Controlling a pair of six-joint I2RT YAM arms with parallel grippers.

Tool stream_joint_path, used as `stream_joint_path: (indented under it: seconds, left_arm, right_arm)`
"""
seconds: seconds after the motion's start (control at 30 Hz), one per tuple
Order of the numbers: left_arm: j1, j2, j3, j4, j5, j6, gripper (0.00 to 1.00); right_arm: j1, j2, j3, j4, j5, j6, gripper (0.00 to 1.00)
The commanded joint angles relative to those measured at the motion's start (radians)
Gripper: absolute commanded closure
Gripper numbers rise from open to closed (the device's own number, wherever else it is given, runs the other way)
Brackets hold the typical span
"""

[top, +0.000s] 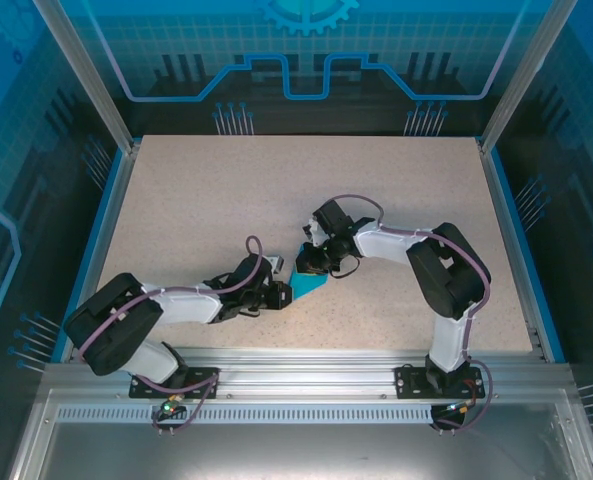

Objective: Fold a paper plane with a square sheet of paper (pick it up from the middle)
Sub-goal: Fourth fold the wing at the center of the table.

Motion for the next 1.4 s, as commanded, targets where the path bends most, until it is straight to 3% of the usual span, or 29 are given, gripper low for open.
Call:
stream_joint_path:
  seconds: [0.0,0.6,0.93,1.27,1.37]
  left_arm:
    - [0.009,-0.043,-0.016,-0.047,0.005,0.018,0.78]
    - [0.011,-0.004,0.042,-0.093,0.013,0.071,0.94]
    - [0.061,0.034,0.047,-0.055,0.101,0.058,0.98]
    - [0.083,0.048,0.048,-0.040,0.147,0.051,0.97]
    - [0.083,0.031,0.047,-0.050,0.136,0.053,0.88]
  right_arm:
    - [0.004,0.007,0.027,-0.026,0.007,-0.001,0.87]
    - [0.003,-0.022,-0.001,-0.043,0.026,0.006,0.86]
    - [0.045,-0.054,-0.013,-0.031,0.018,0.006,0.83]
    - [0.068,-0.012,0.023,-0.018,0.008,0.024,0.80]
    - [0.065,-0.011,0.022,-0.028,0.028,0.025,0.80]
